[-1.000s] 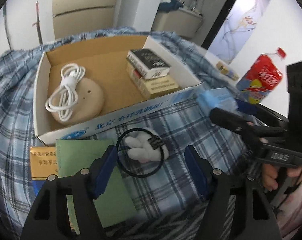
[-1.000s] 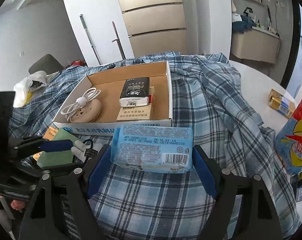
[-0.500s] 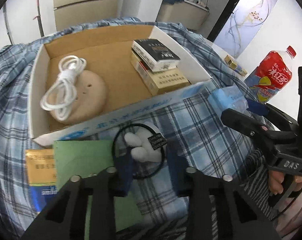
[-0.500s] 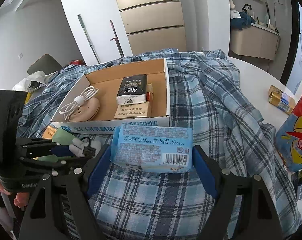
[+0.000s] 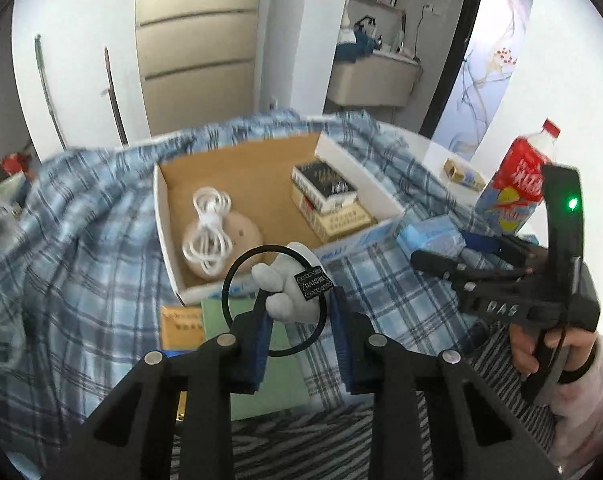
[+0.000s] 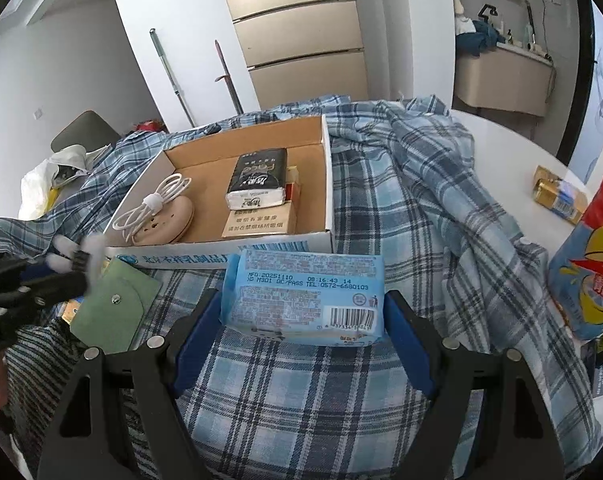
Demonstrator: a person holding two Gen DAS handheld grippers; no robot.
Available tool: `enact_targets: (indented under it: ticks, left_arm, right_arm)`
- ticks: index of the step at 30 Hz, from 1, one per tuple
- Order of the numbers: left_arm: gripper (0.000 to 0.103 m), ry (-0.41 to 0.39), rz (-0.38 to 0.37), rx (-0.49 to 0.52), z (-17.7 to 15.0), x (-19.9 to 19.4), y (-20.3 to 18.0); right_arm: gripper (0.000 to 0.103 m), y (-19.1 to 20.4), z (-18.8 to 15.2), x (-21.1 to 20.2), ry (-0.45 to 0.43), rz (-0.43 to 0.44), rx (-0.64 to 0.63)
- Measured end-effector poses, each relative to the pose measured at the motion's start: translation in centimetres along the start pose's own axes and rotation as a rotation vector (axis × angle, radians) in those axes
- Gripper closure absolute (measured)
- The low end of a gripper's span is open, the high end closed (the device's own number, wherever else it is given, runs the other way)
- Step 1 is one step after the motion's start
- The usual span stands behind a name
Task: Organize soft objects
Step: 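Carry the wet-wipe pack and white toy over the box with both grippers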
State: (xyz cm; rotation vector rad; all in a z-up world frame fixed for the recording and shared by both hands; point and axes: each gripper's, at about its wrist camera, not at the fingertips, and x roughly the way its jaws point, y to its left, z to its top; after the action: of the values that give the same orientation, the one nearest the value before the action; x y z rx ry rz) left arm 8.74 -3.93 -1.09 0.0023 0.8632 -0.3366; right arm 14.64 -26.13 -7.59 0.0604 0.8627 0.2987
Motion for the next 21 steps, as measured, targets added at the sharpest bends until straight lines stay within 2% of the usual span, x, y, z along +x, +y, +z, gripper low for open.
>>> enact_targets:
  ticks: [6, 13, 18, 21]
  left_arm:
    - [0.073, -0.102, 0.013, -0.022, 2.7, -2.1, 0.5]
    - [0.073, -0.219, 0.080, -0.020, 6.7, -3.1, 1.6]
    - [0.073, -0.295, 0.161, -0.083, 8.6, -3.2, 3.7]
    - [0.073, -0.304, 0.122, -0.132, 8.3, -3.1, 5.1]
  right_arm:
    - [0.023, 1.3, 0.5, -1.4, -0.024, -0.045, -0.048]
    - [0.023, 3.8, 3.5, -2.8, -0.046, 0.040, -0.129]
    - [0.023, 5.9, 6.9, -1.8, -0.062, 0.102, -0.131]
    - [0.023, 7.0, 7.8, 0.0, -0.019, 0.137, -0.119]
